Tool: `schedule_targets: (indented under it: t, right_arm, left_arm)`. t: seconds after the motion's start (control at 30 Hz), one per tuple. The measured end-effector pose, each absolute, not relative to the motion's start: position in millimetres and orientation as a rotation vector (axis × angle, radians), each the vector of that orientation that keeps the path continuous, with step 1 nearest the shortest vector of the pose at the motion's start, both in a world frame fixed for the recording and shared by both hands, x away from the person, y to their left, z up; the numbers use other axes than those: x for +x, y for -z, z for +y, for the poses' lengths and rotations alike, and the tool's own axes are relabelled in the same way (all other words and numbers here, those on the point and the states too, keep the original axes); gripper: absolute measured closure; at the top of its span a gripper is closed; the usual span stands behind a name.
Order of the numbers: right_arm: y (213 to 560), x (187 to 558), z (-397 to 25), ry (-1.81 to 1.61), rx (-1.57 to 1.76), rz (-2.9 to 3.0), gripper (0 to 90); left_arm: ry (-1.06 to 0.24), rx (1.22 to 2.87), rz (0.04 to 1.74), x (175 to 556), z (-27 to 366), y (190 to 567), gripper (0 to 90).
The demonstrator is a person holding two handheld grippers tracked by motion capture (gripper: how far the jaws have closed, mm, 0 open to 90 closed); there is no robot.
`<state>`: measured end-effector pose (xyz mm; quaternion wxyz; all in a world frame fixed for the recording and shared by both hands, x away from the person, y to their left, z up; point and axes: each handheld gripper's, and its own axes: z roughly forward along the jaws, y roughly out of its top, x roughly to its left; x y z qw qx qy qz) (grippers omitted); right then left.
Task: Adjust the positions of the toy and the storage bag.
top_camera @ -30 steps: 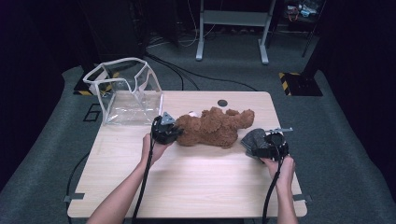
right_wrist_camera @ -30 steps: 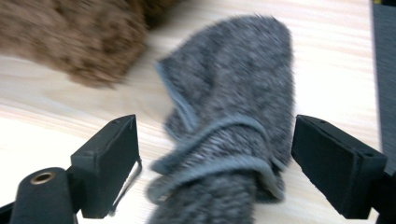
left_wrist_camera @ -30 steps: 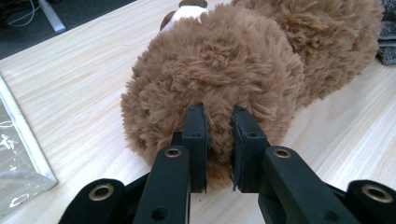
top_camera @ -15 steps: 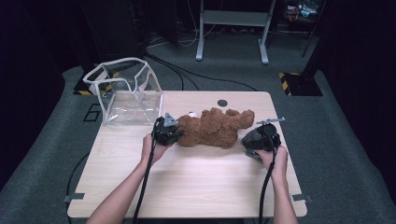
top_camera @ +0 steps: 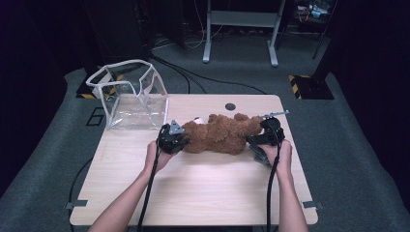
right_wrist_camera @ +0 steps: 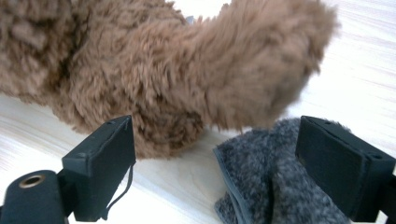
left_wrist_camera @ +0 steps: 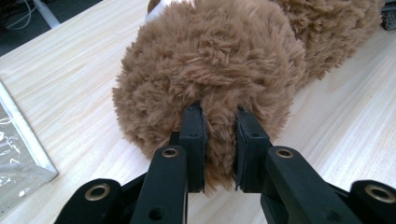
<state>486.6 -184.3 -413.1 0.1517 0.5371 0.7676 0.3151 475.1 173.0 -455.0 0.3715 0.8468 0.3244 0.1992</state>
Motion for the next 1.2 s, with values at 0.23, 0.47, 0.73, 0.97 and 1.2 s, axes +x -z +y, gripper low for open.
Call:
schedule_targets:
  t: [0.23, 0.47, 0.73, 0.97, 1.2]
  right_arm:
    - [406, 503, -183, -0.936, 1.561, 2.206, 10.7]
    - [410, 519, -193, -0.966, 1.618, 2.208, 33.5]
    - [415, 515, -188, -0.936, 1.579, 2.223, 57.1]
    - [414, 512, -184, -0.899, 1.534, 2.248, 63.1]
    - [408, 508, -184, -0.919, 1.499, 2.224, 64.5]
  left_arm:
    - [-0.496, 2.162, 0.836, 475, 174, 456, 77.8]
    - [-0.489, 2.174, 0.821, 475, 175, 458, 78.3]
    - [-0.472, 2.181, 0.831, 476, 174, 457, 79.5]
    - [-0.495, 2.181, 0.83, 473, 173, 456, 82.3]
    - [-0.514, 2.182, 0.818, 474, 174, 452, 84.6]
